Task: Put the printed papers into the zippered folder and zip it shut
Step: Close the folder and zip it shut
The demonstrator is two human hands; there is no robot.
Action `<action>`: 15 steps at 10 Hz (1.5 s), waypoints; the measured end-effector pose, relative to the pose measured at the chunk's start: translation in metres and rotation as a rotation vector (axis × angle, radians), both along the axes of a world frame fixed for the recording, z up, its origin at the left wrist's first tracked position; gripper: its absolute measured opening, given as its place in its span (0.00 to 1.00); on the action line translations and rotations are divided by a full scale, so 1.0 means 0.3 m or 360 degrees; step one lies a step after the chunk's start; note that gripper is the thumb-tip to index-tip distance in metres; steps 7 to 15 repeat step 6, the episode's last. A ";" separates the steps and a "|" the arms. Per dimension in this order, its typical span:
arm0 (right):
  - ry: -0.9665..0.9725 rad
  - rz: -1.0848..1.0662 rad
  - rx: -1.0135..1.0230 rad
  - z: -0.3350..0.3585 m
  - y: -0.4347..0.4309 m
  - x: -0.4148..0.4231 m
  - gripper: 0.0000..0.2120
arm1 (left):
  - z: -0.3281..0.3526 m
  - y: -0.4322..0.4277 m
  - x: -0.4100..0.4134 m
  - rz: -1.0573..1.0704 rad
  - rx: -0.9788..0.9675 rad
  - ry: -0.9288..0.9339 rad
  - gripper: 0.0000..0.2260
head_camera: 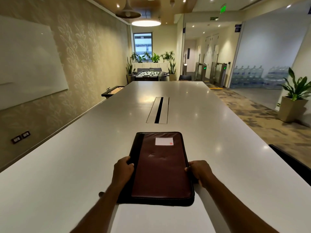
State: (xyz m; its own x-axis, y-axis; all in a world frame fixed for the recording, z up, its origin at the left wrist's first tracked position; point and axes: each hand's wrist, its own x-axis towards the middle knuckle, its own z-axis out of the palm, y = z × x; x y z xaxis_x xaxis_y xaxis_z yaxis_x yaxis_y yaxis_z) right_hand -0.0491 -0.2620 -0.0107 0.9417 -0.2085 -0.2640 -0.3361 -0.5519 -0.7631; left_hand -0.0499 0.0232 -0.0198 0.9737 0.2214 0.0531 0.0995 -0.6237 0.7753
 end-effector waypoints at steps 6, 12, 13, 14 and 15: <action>-0.0516 0.0204 -0.1185 -0.082 0.000 -0.314 0.28 | -0.101 -0.329 -0.289 -0.0344 0.0542 -0.0401 0.32; -0.0516 0.0204 -0.1185 -0.082 0.000 -0.314 0.28 | -0.101 -0.329 -0.289 -0.0344 0.0542 -0.0401 0.32; -0.0516 0.0204 -0.1185 -0.082 0.000 -0.314 0.28 | -0.101 -0.329 -0.289 -0.0344 0.0542 -0.0401 0.32; -0.0516 0.0204 -0.1185 -0.082 0.000 -0.314 0.28 | -0.101 -0.329 -0.289 -0.0344 0.0542 -0.0401 0.32; -0.0516 0.0204 -0.1185 -0.082 0.000 -0.314 0.28 | -0.101 -0.329 -0.289 -0.0344 0.0542 -0.0401 0.32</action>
